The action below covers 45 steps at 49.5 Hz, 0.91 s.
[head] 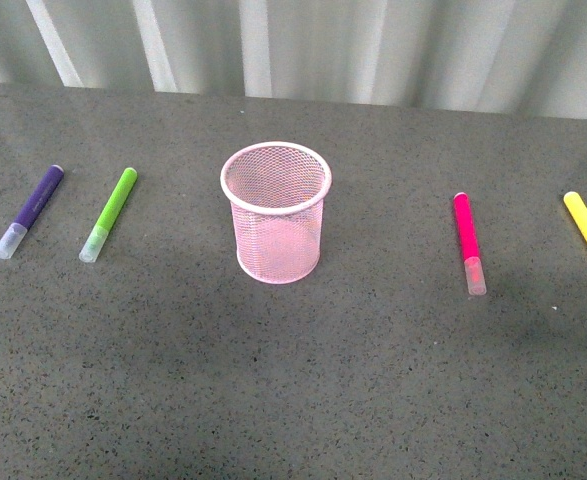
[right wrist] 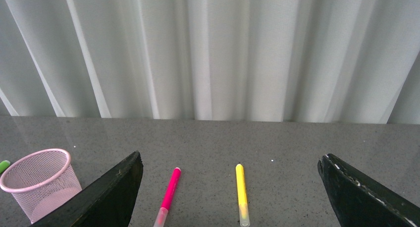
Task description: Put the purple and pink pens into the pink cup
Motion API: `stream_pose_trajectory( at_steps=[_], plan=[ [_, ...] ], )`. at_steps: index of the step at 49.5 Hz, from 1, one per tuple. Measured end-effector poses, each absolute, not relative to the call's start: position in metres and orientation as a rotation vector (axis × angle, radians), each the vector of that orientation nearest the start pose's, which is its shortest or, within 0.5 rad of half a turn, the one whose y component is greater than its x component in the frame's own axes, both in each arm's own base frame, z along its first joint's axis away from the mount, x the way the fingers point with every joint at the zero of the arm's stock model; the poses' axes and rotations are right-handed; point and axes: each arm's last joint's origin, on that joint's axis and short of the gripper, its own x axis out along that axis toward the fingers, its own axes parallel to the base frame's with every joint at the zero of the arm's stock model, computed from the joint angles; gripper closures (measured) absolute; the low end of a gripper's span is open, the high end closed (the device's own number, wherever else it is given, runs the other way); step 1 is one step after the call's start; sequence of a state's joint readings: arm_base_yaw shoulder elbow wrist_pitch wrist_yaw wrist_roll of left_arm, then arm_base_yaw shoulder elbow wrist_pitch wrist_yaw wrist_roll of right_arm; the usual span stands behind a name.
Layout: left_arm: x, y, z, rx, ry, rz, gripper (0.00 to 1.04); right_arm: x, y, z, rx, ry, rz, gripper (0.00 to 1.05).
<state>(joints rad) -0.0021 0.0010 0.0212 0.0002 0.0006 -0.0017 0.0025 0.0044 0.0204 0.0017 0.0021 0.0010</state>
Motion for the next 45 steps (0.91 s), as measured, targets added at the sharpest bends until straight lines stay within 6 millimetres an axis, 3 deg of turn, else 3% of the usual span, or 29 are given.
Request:
stream_pose_trajectory(
  at_steps=[37, 45],
  plan=[
    [0.096, 0.0, 0.171, -0.001, -0.02, -0.003, 0.07, 0.097, 0.0, 0.17, 0.001, -0.018, 0.0, 0.07],
    [0.109, 0.002, 0.167, -0.215, 0.231, 0.135, 0.07, 0.097, 0.0, 0.17, 0.001, -0.018, 0.0, 0.07]
  ],
)
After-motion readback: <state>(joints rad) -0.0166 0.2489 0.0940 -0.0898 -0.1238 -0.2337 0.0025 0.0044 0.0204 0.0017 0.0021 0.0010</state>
